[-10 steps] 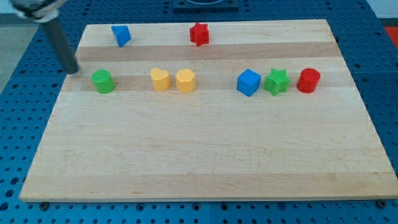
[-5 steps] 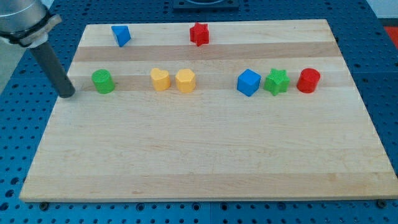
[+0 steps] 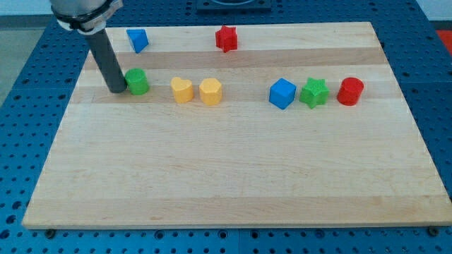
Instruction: Push the green circle towards the top right
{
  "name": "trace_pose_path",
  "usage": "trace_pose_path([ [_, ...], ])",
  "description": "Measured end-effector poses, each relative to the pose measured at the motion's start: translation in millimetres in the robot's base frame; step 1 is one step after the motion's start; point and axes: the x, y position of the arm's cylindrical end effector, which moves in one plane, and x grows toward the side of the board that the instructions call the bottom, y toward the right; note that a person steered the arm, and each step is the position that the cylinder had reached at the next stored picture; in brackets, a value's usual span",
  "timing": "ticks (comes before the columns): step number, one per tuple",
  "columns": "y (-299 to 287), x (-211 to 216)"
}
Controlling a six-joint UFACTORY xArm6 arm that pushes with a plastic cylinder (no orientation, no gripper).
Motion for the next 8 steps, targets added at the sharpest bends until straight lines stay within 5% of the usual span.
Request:
trace_pose_path([
  [8, 248, -35],
])
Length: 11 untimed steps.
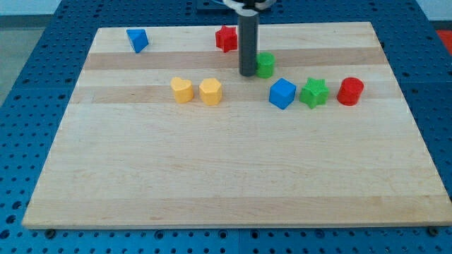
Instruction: Push the green circle towards the top right
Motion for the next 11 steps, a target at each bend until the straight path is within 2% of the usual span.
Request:
trace_pose_path([
  [2, 56, -2],
  [5, 99, -15],
  [8, 118, -44],
  [11, 131, -56],
])
